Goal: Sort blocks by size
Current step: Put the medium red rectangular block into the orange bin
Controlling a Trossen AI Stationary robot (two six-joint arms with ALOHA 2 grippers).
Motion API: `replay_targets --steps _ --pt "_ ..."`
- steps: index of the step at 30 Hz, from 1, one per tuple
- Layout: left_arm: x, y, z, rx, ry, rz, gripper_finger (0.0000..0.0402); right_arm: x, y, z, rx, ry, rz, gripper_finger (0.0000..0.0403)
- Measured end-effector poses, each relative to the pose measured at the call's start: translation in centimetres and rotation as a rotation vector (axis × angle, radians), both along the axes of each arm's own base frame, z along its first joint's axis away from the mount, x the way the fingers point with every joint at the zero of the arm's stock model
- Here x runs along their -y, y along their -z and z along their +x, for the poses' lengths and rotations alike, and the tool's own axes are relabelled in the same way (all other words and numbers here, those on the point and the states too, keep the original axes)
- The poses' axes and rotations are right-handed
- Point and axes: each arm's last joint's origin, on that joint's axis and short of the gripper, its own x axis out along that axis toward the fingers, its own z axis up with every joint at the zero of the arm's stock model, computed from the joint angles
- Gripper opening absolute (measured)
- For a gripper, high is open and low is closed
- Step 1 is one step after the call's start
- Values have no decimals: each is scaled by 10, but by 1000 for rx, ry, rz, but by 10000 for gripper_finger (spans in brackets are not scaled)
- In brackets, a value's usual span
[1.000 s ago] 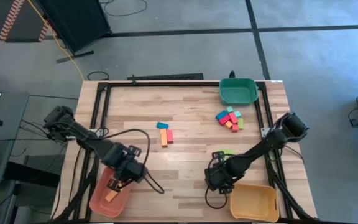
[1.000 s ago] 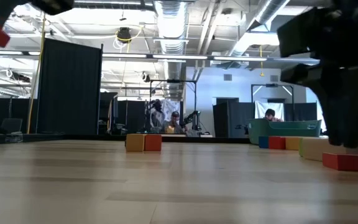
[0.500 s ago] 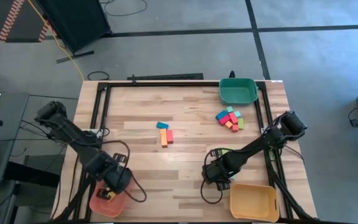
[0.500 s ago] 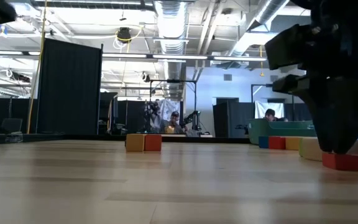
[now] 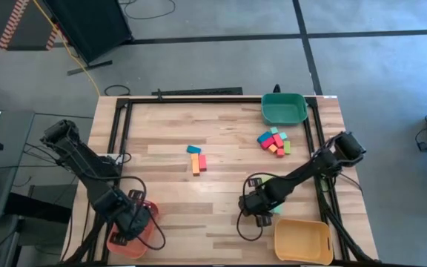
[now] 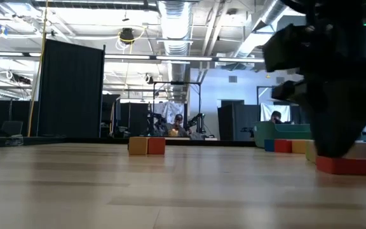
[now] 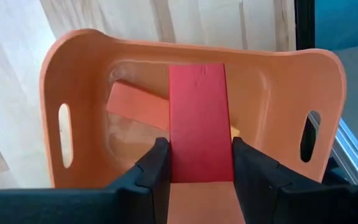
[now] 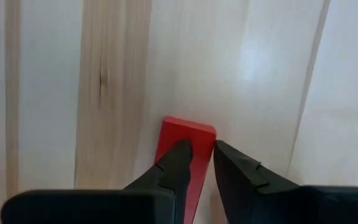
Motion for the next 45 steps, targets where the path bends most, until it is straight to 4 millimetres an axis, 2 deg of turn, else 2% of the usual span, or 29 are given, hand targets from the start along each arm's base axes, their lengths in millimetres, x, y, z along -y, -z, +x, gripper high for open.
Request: replay_targets --steps 4,10,17,21,27,33,37,41,45 --pt "0 0 -1 -5 -10 6 131 9 -1 10 57 2 11 102" --pt "-4 2 -3 -13 -29 62 134 34 -3 27 140 21 9 102" --pt "-16 36 -13 -129 -48 119 141 59 -6 41 221 27 -4 102" --pt "-19 43 -15 -153 -66 136 142 68 -6 42 209 48 -10 102" --pt "-18 43 -14 -139 -70 128 156 62 -6 41 208 32 -7 102" --pt "-19 43 -13 -130 -75 132 198 53 -6 38 200 8 -4 102" --pt "-23 41 -8 -134 -87 138 230 48 -10 33 133 4 -14 102" --pt "-26 27 1 -113 -81 127 251 40 -21 33 103 -13 -19 102" --pt "-25 4 12 -21 -49 121 256 30 -33 36 116 -38 -14 102"
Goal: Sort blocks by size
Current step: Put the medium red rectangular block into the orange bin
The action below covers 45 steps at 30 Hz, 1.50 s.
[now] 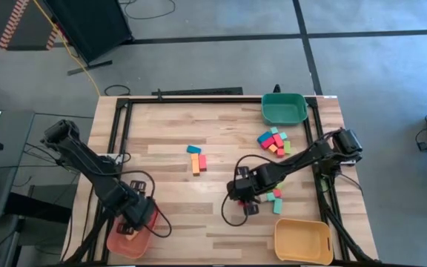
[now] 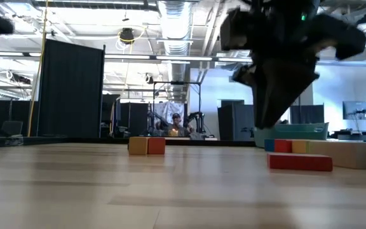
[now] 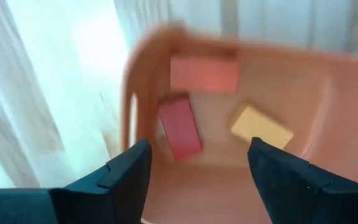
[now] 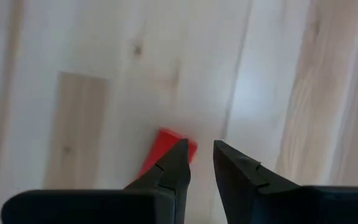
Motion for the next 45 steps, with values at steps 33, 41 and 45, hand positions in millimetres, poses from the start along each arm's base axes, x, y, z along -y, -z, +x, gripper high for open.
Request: replay_targets --steps 33,41,45 --pt "-98 -6 120 891 164 142 256 -55 -73 -65 21 155 -139 137" --pt "-105 28 142 881 158 123 256 -64 -94 -86 126 209 -106 206" --pt "-102 50 159 895 180 133 256 -68 -95 -90 126 228 -93 226"
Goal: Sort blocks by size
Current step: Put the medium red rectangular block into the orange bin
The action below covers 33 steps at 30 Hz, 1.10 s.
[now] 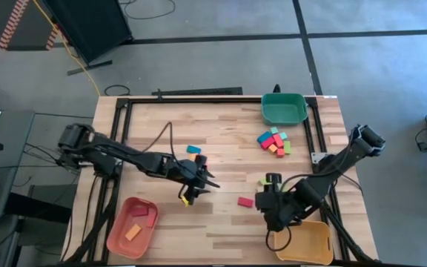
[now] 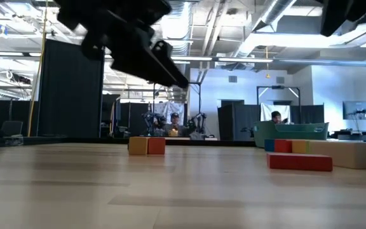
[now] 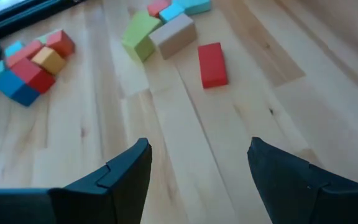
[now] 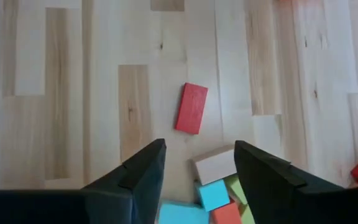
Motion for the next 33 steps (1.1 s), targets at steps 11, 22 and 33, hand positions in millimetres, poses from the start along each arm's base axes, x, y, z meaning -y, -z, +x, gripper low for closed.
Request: replay_targets --steps 11,22,33 --pt "-4 39 39 16 12 -73 256 -5 1 -8 -21 20 2 228" --pt "4 60 85 -27 45 -97 256 -5 1 -9 -22 38 8 228" --pt "13 84 124 -118 94 -163 256 -10 2 -15 -33 53 13 228"
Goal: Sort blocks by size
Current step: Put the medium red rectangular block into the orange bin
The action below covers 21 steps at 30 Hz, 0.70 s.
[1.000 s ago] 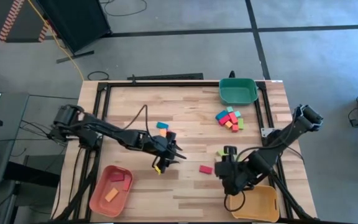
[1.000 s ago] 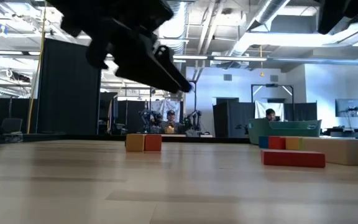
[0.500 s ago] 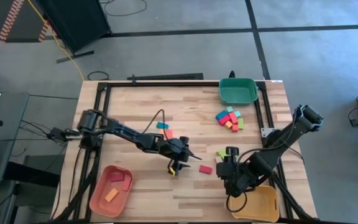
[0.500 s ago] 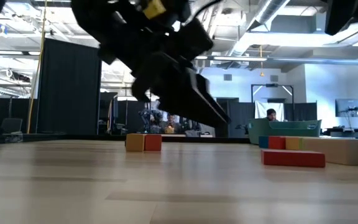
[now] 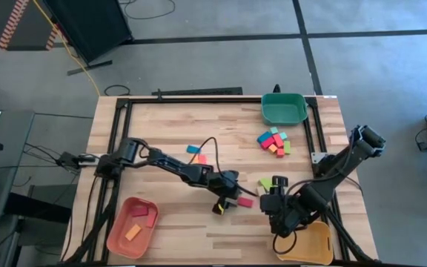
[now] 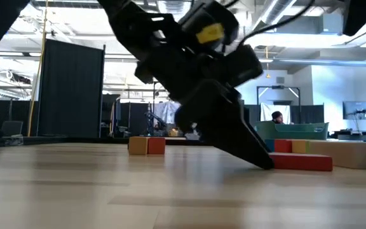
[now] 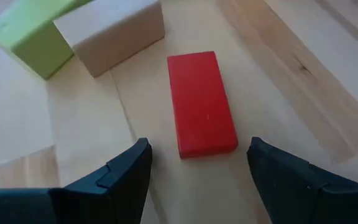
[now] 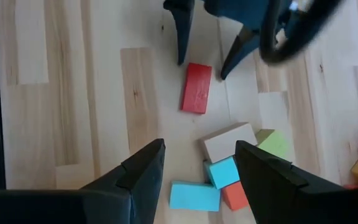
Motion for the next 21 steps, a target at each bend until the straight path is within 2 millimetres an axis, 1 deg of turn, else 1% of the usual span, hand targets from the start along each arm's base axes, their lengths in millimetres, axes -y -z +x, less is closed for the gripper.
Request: replay_targets --steps 3,8,11,14,21 --pt "1 0 8 5 -9 -12 256 -3 0 -2 0 -6 2 228" --pt "2 -1 9 3 6 -39 253 -5 0 -4 12 -9 -10 228" --pt "3 -1 8 -1 7 -41 240 -5 0 -4 13 -10 -13 228" --pt "3 0 8 -6 6 -41 214 -4 0 -4 14 -7 -13 228" --pt "3 0 8 -3 10 -37 136 -4 0 -3 17 -7 -10 228"
